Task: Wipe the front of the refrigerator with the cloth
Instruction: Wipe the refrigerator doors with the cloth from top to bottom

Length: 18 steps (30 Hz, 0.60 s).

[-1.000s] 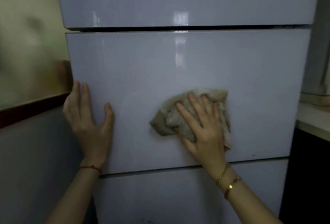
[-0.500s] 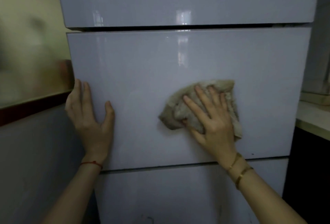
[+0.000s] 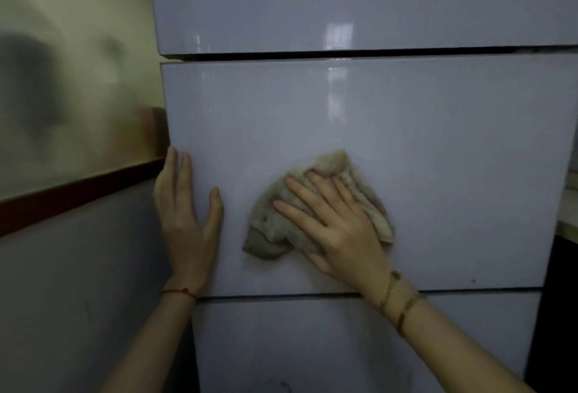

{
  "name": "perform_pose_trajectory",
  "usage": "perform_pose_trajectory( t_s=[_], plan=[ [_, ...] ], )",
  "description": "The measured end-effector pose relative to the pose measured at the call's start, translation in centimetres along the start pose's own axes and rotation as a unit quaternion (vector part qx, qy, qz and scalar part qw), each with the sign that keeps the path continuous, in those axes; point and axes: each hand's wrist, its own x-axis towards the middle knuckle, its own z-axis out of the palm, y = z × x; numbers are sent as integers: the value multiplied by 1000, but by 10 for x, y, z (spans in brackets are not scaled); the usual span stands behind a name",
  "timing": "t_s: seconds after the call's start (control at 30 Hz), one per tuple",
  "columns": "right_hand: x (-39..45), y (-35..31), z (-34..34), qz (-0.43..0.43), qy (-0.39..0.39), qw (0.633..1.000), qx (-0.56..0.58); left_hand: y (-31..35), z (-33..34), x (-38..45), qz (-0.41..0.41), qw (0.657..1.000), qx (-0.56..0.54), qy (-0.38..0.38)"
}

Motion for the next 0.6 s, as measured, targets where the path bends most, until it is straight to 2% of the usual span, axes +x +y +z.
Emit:
perform_pose_trajectory(
  t_s=[0.2, 0.3, 0.47, 0.53, 0.6],
  plan=[
    [98, 29, -4, 125, 105, 987, -5, -2, 3, -5, -77, 996, -39, 21],
    [102, 8, 8, 98, 102, 990, -2, -5, 1, -7, -102, 992, -70, 14],
    [8, -14, 10, -9, 8, 1000, -6, -6, 1, -5, -97, 992, -80, 28],
    [3, 2, 1, -3, 5, 1000, -16, -4, 2, -5, -105, 990, -89, 30],
    [31, 20, -4, 56, 50, 997, -20, -3, 2, -4, -104, 990, -94, 33]
  ],
)
